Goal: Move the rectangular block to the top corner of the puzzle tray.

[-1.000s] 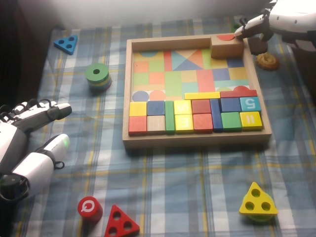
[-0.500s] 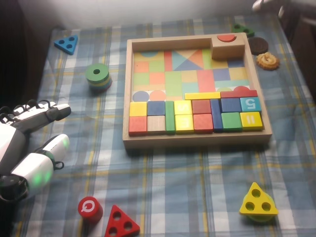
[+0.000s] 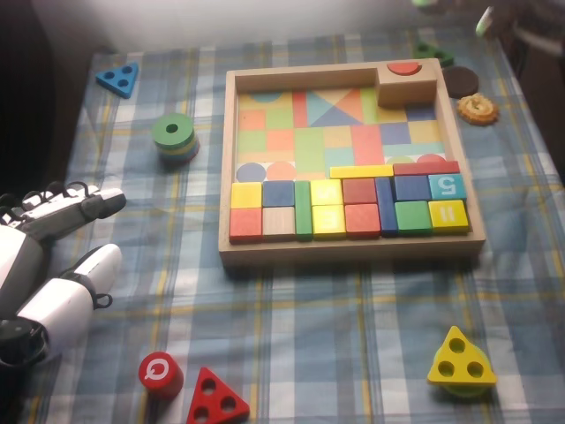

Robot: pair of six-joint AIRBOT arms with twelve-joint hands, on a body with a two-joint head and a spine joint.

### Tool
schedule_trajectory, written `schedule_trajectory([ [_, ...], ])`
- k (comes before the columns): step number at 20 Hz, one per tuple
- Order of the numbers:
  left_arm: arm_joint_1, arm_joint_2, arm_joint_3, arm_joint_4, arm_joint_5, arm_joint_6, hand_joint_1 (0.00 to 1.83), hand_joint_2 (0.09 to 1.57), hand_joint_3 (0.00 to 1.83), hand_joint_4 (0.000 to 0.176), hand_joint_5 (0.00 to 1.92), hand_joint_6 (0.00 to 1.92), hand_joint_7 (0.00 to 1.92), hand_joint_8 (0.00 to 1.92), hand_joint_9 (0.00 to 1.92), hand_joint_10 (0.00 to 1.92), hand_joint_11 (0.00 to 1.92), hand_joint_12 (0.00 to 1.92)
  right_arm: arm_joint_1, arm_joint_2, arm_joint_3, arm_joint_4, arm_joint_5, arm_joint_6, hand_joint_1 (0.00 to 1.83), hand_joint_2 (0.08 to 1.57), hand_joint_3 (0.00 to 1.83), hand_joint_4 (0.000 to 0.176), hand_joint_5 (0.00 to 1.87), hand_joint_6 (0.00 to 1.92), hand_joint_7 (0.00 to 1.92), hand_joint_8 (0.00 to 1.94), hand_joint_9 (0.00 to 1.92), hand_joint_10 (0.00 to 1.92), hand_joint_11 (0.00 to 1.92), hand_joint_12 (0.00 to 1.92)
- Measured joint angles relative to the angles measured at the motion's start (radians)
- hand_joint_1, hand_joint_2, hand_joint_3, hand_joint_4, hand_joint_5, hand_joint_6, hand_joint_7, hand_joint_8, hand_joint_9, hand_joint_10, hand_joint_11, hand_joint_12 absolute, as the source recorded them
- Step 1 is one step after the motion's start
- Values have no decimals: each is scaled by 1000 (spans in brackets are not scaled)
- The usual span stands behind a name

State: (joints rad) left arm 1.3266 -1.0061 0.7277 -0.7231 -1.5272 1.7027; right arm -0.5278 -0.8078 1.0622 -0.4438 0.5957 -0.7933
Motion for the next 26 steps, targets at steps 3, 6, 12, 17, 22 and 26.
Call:
schedule_trajectory([
  [3,0,1,0,-4,-13,0,589,1409,0,0,578,3,426,2,282,4,0,254,-209,-37,-7,181,116,-8,407,1186,0,0,282,8,998,1887,1265,1921,1203,1921],
  [6,0,6,-3,-12,-15,0,570,1412,0,0,588,3,434,2,293,6,0,279,-363,-60,-17,349,220,-52,30,1170,0,30,86,0,462,768,439,1201,233,1708],
  [12,0,13,-5,-12,-30,0,555,1416,1,3,594,0,443,1,296,3,0,341,-535,-70,-192,633,467,-465,0,1056,0,25,156,9,191,0,185,29,0,655],
  [17,0,13,-3,-13,-31,0,550,1412,0,18,597,0,447,0,285,1,0,289,-735,-98,-246,840,672,-480,0,1063,3,0,240,13,186,4,120,4,0,289],
  [22,-1,13,0,-11,-25,0,560,1414,0,20,596,1,438,1,279,1,0,231,-784,-138,-339,983,817,-660,0,998,0,66,261,1,175,1,61,1,0,4],
  [26,-1,12,0,-14,-25,0,555,1413,0,22,602,1,450,4,290,5,0,292,-785,-147,-350,1032,864,-697,0,981,0,90,226,4,165,3,55,5,40,18],
])
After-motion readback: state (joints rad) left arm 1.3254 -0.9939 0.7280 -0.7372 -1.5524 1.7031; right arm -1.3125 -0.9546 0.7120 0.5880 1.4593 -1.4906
